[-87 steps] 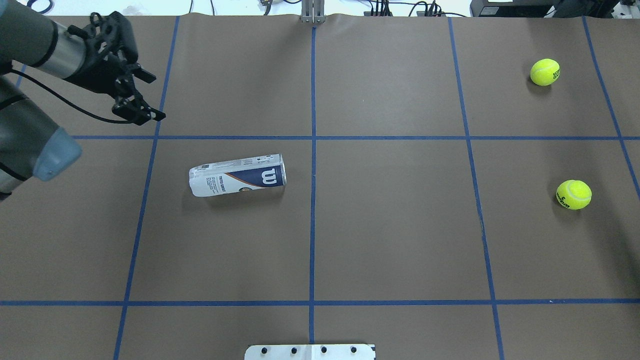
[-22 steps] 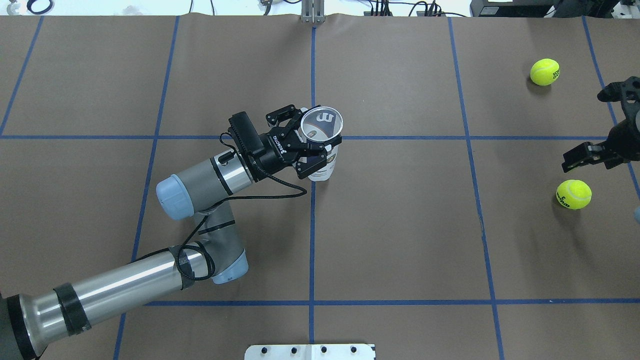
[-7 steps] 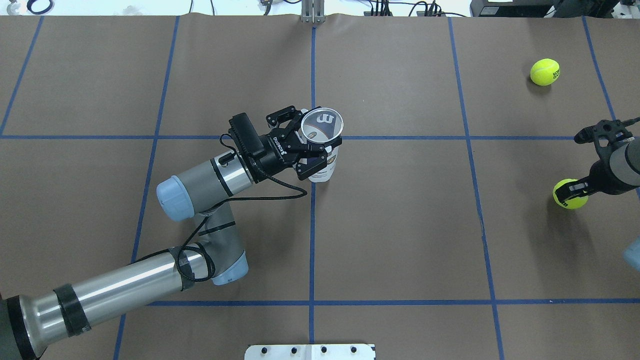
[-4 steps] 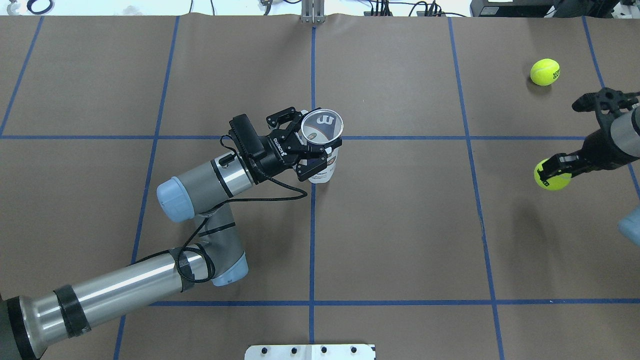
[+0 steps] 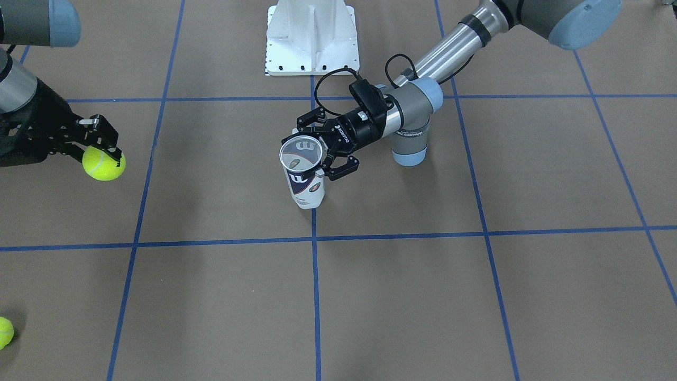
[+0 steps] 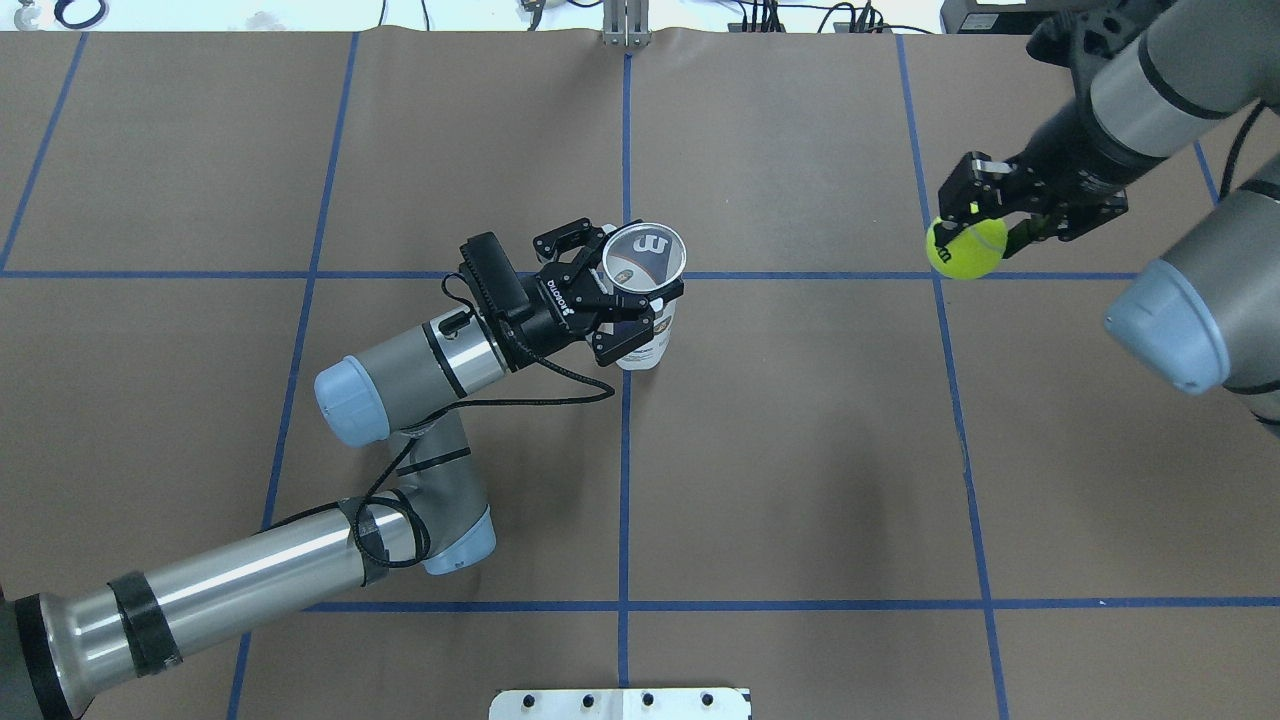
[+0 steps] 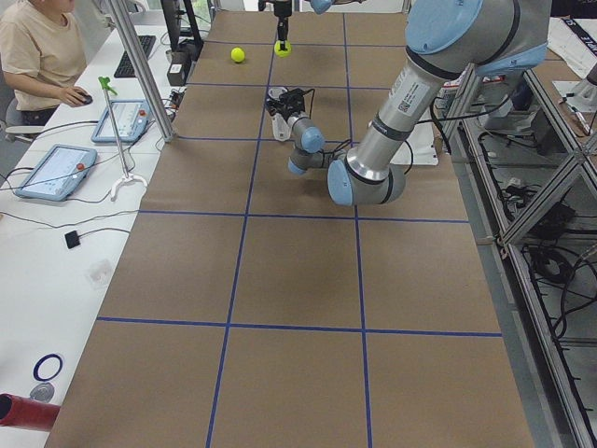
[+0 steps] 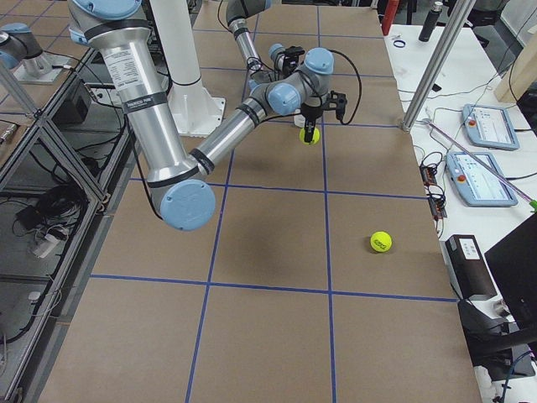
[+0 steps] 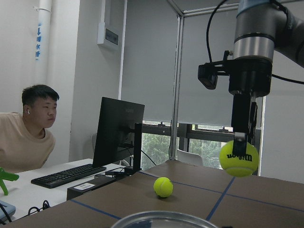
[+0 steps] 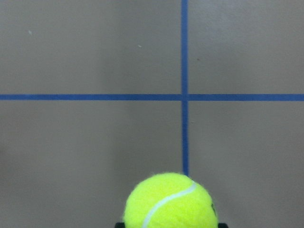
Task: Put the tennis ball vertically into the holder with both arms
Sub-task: 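Carry the ball with the right gripper above the can's open top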
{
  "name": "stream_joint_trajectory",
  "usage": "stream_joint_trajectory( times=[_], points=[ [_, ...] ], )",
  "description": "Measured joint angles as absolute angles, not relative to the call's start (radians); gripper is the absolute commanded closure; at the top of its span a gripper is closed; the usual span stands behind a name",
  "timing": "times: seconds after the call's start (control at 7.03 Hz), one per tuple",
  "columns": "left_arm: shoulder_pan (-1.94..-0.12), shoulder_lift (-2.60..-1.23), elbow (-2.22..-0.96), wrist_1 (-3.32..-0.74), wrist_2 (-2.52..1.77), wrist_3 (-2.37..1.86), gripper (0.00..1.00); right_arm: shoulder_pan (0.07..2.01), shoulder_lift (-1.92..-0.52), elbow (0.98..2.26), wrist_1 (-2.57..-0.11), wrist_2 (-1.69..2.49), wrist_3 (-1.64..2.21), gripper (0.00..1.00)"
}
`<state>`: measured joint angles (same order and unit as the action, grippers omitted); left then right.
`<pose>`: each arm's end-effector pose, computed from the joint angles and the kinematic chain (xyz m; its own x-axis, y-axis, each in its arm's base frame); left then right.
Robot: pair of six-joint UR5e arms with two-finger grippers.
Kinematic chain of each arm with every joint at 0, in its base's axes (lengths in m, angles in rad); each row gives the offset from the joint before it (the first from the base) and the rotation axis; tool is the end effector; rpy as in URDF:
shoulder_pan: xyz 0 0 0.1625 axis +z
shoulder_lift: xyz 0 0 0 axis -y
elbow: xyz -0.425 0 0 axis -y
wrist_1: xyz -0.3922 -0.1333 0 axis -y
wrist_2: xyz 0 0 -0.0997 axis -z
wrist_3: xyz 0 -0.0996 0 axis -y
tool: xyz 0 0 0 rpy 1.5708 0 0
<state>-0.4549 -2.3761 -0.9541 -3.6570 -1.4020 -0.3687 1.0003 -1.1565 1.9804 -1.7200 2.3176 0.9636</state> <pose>0.5647 -0.4432 0.2439 0.3018 0.8760 -0.3762 0.7399 0.0336 0.6718 -0.2477 -0.5076 0.2585 0.5680 0.1099 0.8157 -0.0784 0.9938 -0.0792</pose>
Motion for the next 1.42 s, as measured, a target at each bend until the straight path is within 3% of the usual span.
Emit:
stream_joint_trajectory(
  times=[0.85, 1.42],
  points=[
    [-0.446, -2.376, -0.95, -3.656, -1.399, -0.368, 0.2, 0.776, -0.69, 1.847, -1.839, 2.159, 1.41, 1.0],
    [-0.444, -2.376, -0.948, -3.656, -1.399, -0.368, 0.19, 0.695, -0.639, 1.798, -1.885, 1.988, 1.398, 1.0]
  ],
)
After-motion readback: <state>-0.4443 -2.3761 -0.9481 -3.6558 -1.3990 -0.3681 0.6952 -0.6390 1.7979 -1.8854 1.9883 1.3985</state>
